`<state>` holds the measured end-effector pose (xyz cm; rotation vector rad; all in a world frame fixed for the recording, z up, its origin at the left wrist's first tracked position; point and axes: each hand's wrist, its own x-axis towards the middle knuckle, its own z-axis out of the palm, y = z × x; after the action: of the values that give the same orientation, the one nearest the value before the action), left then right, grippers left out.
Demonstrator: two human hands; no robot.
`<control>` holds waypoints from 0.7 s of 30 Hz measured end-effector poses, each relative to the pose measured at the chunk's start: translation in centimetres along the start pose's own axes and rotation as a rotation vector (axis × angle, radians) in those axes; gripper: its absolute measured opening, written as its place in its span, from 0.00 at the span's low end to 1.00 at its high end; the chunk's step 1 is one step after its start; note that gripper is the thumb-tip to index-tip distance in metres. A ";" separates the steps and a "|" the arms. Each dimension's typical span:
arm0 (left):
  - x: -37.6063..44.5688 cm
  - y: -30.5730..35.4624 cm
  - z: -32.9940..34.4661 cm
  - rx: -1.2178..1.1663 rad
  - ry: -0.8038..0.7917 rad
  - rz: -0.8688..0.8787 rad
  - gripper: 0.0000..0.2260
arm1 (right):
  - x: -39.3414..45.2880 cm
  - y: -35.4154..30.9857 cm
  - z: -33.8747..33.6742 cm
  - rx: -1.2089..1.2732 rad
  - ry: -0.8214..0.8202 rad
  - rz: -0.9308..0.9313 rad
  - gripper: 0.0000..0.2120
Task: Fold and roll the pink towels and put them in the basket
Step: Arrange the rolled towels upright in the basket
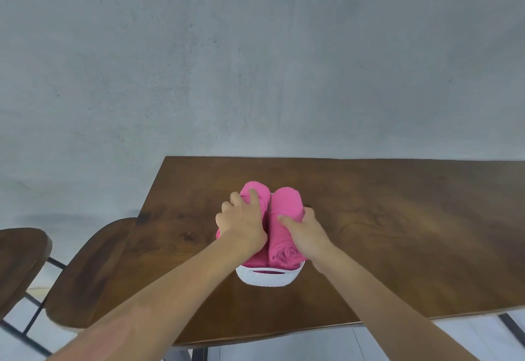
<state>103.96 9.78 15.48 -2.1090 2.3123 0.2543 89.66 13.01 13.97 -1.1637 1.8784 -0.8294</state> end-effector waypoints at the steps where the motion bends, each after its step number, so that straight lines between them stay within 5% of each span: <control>1: -0.1 0.1 0.0 -0.025 -0.016 0.020 0.45 | -0.1 -0.1 0.3 -0.054 0.012 -0.014 0.35; 10: -0.3 -0.7 -0.6 -0.277 -0.130 0.101 0.45 | 0.6 0.1 0.0 -0.289 0.007 -0.092 0.33; 14: 0.2 -1.7 -0.9 -0.415 -0.138 0.079 0.36 | 0.9 -0.5 -0.5 -0.529 0.063 -0.169 0.34; 17: 1.0 -2.1 -1.0 -0.541 -0.073 0.039 0.31 | 1.6 -0.7 -0.7 -0.429 0.046 -0.198 0.40; 21: 2.0 -2.4 -0.3 -0.670 -0.058 0.022 0.38 | 2.2 -0.8 -0.9 -0.308 -0.036 -0.247 0.41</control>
<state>106.15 7.57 15.33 -2.2575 2.4437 1.2211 88.60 10.77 14.48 -1.6152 1.9022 -0.6563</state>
